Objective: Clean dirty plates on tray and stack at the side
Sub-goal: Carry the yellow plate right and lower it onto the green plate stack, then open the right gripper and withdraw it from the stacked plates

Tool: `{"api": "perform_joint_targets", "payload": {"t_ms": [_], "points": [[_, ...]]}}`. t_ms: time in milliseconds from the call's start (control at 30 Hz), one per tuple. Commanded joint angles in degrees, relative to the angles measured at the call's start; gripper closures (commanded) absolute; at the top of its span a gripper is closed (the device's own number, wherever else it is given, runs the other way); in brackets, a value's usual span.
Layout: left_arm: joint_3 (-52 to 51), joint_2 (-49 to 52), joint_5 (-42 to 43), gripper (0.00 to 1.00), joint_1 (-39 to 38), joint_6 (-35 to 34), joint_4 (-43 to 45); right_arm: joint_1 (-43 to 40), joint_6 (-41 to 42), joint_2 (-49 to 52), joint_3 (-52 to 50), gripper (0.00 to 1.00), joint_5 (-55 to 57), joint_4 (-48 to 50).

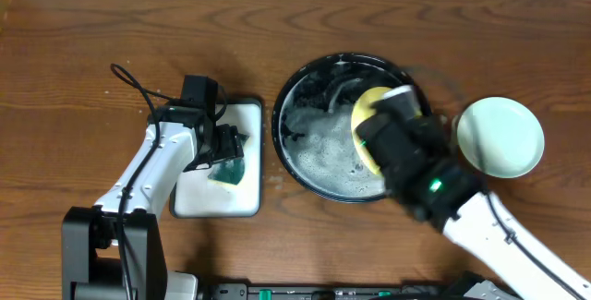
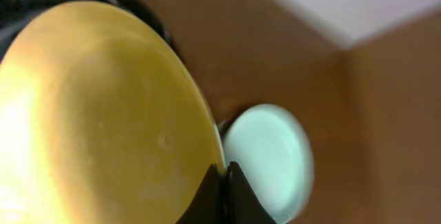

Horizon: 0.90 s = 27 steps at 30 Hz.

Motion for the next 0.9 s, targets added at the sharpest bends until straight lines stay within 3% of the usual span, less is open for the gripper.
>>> {"api": "perform_joint_targets", "payload": {"t_ms": [0, 233, 400, 633, 867], "points": [[0.1, 0.0, -0.9, 0.19, 0.2, 0.3, -0.2, -8.5, 9.1, -0.7, 0.9, 0.99, -17.6, 0.0], [0.1, 0.0, -0.9, 0.19, 0.2, 0.3, -0.2, -33.6, 9.1, -4.1, 0.9, 0.99, -46.0, 1.4], [0.1, 0.0, -0.9, 0.19, 0.2, 0.3, -0.2, -53.6, 9.0, -2.7, 0.9, 0.99, -59.1, 1.4], [0.1, 0.0, -0.9, 0.19, 0.2, 0.3, -0.2, -72.7, 9.3, 5.1, 0.9, 0.99, -60.9, 3.0], [0.1, 0.0, -0.9, 0.19, 0.2, 0.3, -0.2, -78.9, 12.2, 17.0, 0.9, 0.99, -59.5, 6.2]]}}
